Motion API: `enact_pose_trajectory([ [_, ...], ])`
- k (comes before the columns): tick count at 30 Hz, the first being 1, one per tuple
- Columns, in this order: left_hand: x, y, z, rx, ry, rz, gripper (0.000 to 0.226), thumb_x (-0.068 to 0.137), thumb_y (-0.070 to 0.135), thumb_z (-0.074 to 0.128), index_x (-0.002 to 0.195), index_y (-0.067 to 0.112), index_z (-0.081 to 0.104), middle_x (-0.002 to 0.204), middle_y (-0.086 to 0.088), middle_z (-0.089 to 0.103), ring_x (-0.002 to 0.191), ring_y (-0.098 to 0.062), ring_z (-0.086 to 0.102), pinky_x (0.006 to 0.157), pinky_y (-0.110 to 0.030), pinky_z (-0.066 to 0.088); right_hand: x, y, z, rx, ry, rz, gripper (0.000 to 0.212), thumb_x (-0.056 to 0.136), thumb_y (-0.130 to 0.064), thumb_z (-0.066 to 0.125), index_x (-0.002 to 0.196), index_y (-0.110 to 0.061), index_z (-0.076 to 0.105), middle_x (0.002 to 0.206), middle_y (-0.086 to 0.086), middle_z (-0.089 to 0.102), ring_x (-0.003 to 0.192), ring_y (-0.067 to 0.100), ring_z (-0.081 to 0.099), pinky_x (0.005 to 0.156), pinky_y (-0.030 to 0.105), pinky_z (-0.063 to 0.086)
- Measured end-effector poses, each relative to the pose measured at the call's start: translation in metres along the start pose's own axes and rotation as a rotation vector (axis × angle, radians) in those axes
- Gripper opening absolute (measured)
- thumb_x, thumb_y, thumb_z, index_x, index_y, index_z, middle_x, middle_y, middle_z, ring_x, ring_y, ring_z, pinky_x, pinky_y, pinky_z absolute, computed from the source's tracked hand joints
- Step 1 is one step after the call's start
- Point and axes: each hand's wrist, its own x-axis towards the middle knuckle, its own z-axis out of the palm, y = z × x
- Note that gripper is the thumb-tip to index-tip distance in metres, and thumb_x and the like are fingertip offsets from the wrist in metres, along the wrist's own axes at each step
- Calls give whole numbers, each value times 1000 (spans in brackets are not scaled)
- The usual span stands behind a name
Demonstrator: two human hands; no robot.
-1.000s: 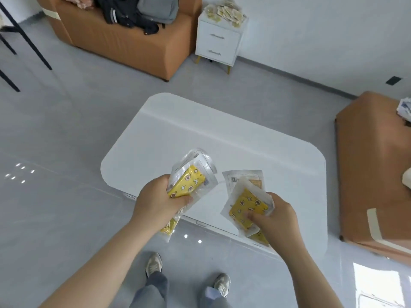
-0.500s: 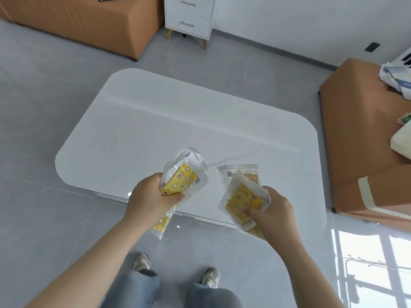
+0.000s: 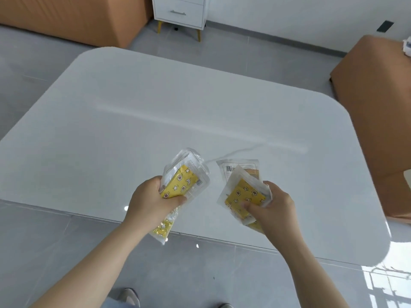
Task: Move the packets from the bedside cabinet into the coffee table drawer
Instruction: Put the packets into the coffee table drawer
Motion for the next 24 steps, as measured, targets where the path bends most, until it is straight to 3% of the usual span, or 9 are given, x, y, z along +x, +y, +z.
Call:
enact_pose_trajectory([
  [3, 26, -11, 17, -27, -20, 10, 24, 66, 26, 84, 75, 16, 64, 71, 1, 69, 69, -18, 66, 65, -33, 51, 23, 15, 18, 17, 35, -40, 34, 72, -15, 79, 103, -19, 63, 81, -7, 70, 74, 12, 66, 55, 19, 47],
  [10, 81, -32, 46, -114, -89, -6, 33, 60, 24, 88, 86, 21, 68, 80, 4, 73, 72, -16, 70, 71, -37, 58, 65, 44, 44, 73, 112, -161, 31, 72, -16, 79, 98, -21, 64, 81, -5, 71, 77, 17, 67, 66, 35, 56],
  [14, 96, -39, 58, -41, -93, 67, 35, 58, 27, 88, 86, 23, 67, 78, 7, 73, 70, -12, 70, 67, -33, 57, 78, 60, 51, 128, 139, -220, 25, 71, -12, 80, 85, -25, 63, 75, -8, 71, 69, 9, 67, 62, 26, 55],
  [19, 106, -50, 67, -15, -143, 69, 32, 58, 25, 89, 84, 21, 70, 77, 6, 74, 70, -14, 71, 71, -35, 58, 79, 69, 55, 199, 195, -242, 29, 69, -9, 81, 90, -21, 64, 78, -8, 71, 70, 5, 67, 57, 16, 54],
  [24, 110, -53, 69, 102, -129, 135, 34, 59, 39, 86, 83, 23, 68, 81, 6, 72, 78, -16, 69, 71, -33, 56, 58, 67, 52, 201, 223, -249, 28, 69, -10, 81, 89, -21, 65, 78, -9, 72, 69, 4, 67, 60, 21, 54],
])
